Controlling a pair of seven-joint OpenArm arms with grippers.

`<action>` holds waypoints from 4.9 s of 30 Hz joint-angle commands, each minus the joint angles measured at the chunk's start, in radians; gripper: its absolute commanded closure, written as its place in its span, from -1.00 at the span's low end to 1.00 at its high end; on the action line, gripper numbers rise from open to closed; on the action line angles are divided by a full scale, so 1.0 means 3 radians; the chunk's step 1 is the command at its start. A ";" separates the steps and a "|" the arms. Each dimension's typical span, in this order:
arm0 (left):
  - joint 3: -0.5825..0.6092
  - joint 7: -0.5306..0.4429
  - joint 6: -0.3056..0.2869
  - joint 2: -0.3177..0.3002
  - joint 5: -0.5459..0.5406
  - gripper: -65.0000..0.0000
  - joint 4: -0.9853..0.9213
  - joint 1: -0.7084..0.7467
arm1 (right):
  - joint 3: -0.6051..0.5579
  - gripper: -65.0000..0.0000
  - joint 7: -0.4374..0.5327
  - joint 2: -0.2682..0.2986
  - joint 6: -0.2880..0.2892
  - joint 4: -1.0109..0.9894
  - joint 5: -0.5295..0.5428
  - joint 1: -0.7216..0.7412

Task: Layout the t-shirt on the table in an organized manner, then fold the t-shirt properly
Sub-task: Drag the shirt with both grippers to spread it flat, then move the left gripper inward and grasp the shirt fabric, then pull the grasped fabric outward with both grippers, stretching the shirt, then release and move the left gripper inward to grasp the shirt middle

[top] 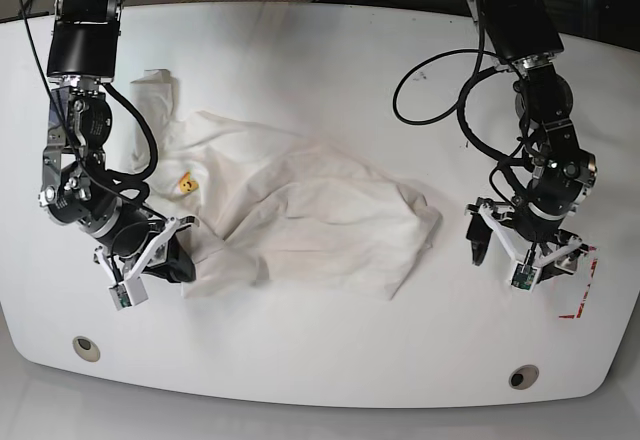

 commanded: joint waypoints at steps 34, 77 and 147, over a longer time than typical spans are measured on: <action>0.0161 -0.0858 0.0323 0.0468 -0.0028 -0.67 -0.1885 -0.0477 | 0.0020 1.00 0.0099 -0.0065 0.0101 0.0075 0.0047 0.0008; -0.0069 -0.0622 0.0389 0.0258 -0.0028 0.89 -0.0520 -0.0385 | 0.0316 1.00 0.0094 0.0232 0.0095 0.0070 0.0078 0.0126; 0.0744 -0.1461 0.0686 0.0417 -0.0432 -0.61 -0.2607 -0.0897 | -0.0031 1.00 0.0094 0.0191 0.0101 0.0162 0.0313 0.0167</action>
